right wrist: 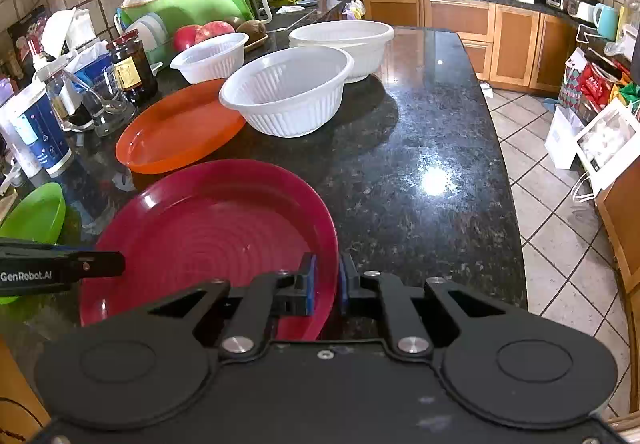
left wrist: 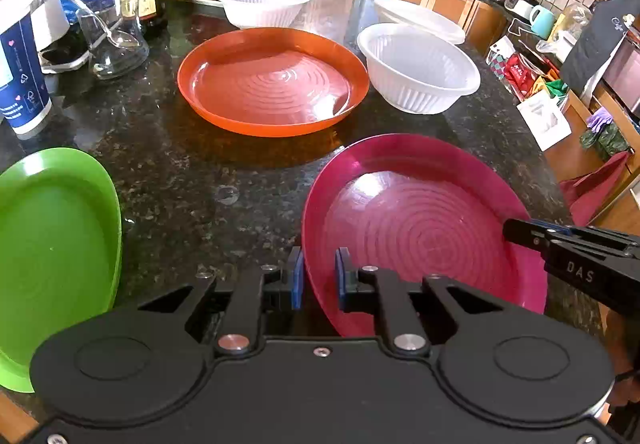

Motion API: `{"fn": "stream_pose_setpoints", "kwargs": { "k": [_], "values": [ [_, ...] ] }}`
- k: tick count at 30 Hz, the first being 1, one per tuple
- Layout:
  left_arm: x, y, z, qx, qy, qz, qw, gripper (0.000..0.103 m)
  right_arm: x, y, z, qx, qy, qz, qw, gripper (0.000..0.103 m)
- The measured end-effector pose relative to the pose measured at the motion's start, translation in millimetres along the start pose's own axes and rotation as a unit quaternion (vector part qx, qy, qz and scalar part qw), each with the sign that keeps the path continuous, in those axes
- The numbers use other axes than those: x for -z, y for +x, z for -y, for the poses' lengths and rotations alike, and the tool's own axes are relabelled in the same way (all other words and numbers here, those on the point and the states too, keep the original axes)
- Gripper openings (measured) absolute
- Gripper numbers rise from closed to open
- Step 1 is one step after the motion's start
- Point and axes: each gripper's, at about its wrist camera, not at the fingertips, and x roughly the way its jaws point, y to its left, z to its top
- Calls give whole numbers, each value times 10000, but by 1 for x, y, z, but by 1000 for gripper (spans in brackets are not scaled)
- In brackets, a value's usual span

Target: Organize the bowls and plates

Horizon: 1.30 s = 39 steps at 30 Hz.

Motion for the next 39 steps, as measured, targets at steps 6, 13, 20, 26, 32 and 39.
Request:
{"fn": "stream_pose_setpoints", "kwargs": {
  "k": [6,13,20,26,32,39],
  "values": [
    [2,-5,-2,-3,-23,44,10000,20,1,-4,-1,-35,3,22,10000,11],
    [4,-15,-5,8,-11,163,9999,20,1,-8,-5,-54,-16,80,10000,11],
    [2,-25,-12,69,91,275,9996,20,0,-15,-16,9,29,188,9998,11],
    [1,-37,-32,184,226,344,9990,20,-1,-23,-40,125,104,302,9994,11],
    [1,-53,-62,158,234,443,9986,20,-4,-27,-75,100,93,342,9993,11],
    [7,-74,-106,41,178,533,9984,20,-4,-27,-125,-78,19,335,9994,11]
  ]
}}
